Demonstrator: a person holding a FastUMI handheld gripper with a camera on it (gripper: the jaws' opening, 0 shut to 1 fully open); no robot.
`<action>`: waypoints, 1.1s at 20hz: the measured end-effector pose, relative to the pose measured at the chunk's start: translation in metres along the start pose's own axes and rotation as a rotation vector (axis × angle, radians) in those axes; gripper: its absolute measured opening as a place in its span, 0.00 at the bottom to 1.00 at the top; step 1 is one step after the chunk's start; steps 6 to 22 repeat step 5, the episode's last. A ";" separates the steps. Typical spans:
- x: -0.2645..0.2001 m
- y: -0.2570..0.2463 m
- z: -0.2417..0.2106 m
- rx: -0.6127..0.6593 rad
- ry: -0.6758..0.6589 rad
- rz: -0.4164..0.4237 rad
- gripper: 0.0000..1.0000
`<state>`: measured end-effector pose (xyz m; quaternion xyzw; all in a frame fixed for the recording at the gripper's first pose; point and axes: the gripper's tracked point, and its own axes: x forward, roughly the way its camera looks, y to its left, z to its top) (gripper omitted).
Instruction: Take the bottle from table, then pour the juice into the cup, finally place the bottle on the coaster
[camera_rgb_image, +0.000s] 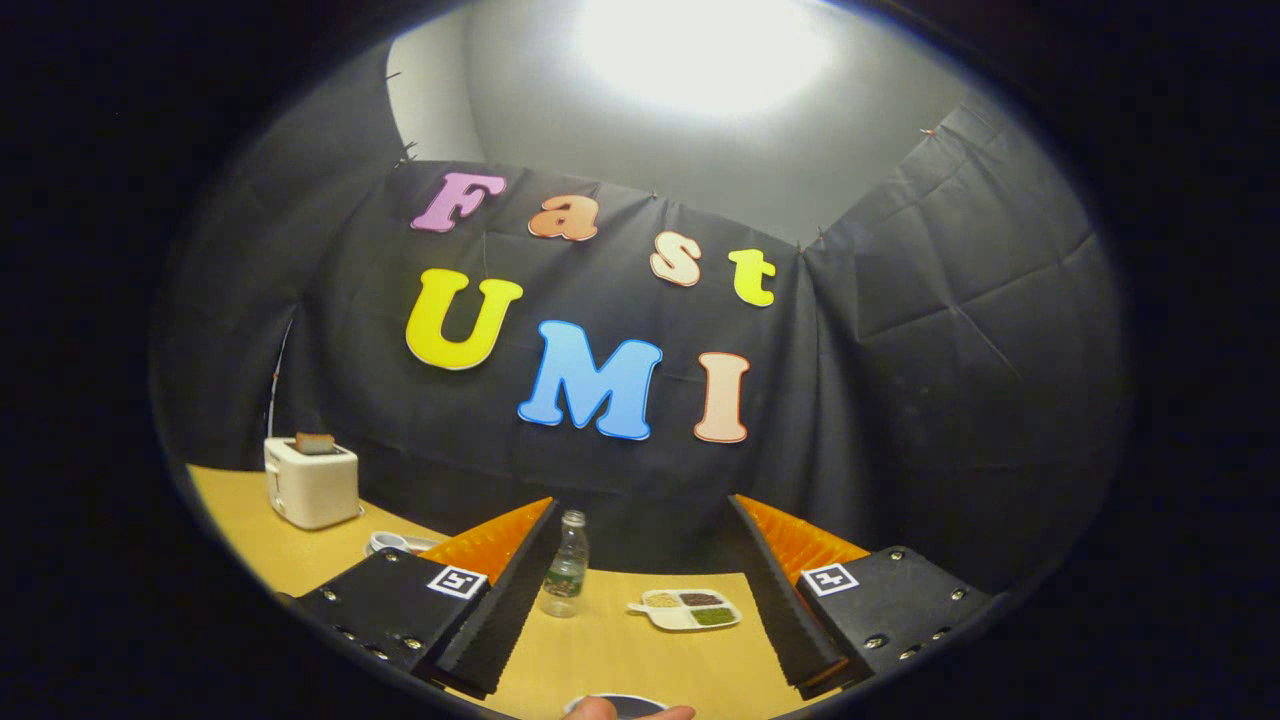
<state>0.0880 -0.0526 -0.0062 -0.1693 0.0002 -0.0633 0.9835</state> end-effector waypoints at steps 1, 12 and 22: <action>-0.003 -0.012 -0.013 -0.028 -0.003 0.004 0.96; -0.012 -0.044 -0.082 0.000 0.027 0.054 0.96; -0.012 -0.044 -0.082 0.000 0.027 0.054 0.96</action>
